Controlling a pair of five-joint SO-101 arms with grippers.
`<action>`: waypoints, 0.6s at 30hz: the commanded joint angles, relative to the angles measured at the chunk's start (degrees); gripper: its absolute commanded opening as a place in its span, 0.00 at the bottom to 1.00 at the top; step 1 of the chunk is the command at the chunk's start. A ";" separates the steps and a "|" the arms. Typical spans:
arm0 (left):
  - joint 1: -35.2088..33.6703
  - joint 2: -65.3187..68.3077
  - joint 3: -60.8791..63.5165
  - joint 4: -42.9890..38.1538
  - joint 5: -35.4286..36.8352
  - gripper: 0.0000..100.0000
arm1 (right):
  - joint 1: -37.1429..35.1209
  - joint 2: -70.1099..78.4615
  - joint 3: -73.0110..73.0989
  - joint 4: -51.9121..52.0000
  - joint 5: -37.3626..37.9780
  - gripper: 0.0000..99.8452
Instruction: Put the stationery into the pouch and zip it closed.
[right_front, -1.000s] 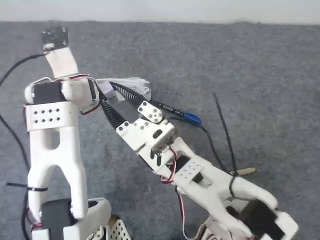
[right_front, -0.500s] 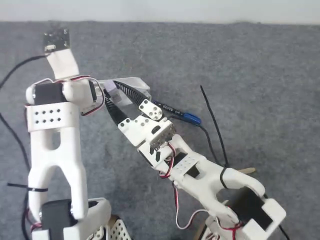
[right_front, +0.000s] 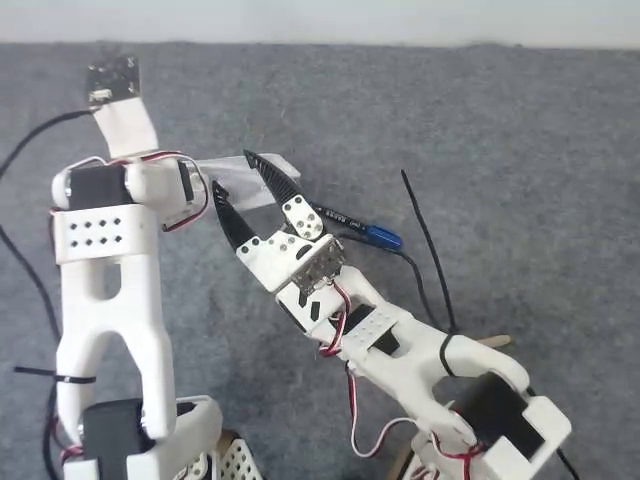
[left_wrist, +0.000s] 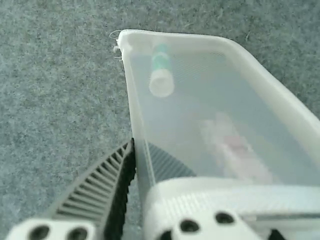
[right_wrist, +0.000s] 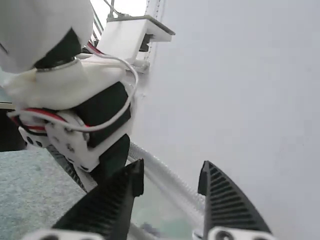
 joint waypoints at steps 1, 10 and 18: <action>0.35 -3.08 -0.40 -1.58 -0.53 0.01 | 0.48 -1.80 -0.09 0.48 0.53 0.15; -1.58 -3.25 -0.40 -1.85 -0.62 0.01 | 1.80 -19.30 2.55 22.29 -0.09 0.15; -1.85 -3.25 -0.40 -1.85 -0.62 0.01 | 7.08 -34.59 0.53 48.48 -0.09 0.15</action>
